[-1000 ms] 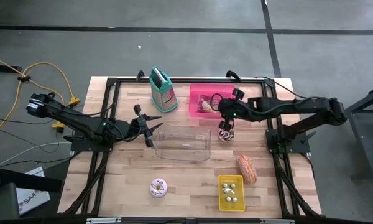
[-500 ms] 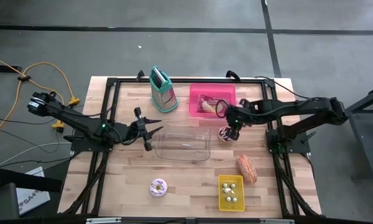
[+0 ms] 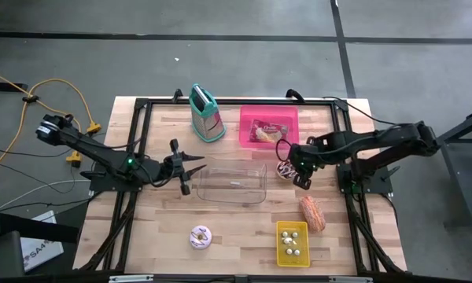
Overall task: Pick & Place Food Item
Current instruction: Put the pink donut into the transparent bin
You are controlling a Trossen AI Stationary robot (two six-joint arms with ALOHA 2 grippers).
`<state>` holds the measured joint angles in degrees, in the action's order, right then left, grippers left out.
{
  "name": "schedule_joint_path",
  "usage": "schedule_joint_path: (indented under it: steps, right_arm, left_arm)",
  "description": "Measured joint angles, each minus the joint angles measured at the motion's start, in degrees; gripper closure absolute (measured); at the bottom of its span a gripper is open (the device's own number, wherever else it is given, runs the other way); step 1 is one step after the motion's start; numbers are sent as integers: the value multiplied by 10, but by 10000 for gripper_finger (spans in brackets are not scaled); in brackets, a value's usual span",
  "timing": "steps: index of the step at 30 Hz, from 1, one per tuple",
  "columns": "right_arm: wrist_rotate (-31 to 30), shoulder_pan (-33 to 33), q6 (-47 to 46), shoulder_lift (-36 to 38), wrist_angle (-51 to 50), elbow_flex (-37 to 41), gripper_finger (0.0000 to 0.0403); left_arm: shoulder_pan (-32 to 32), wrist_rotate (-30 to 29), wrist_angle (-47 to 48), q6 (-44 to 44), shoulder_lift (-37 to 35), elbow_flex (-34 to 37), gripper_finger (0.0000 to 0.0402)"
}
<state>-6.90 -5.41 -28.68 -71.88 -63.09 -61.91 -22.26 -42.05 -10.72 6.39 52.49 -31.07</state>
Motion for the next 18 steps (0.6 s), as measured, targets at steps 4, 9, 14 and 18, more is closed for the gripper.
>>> schedule_joint_path:
  steps: [4, 9, 14, 18]
  right_arm:
    - [0, -14, -2, 0, 1, 0, 317]
    - [3, -23, -5, 0, 1, 0, 317]
    - [45, -36, -58, 0, -30, 0, 317]
    - [43, -61, -78, 0, -65, 0, 317]
  left_arm:
    - [-15, 0, 0, -6, 0, 0, 288]
    - [-30, 0, 0, -27, 0, 0, 288]
    - [-49, 0, 1, -38, 0, 0, 288]
    - [-66, -1, 1, -51, 0, 0, 288]
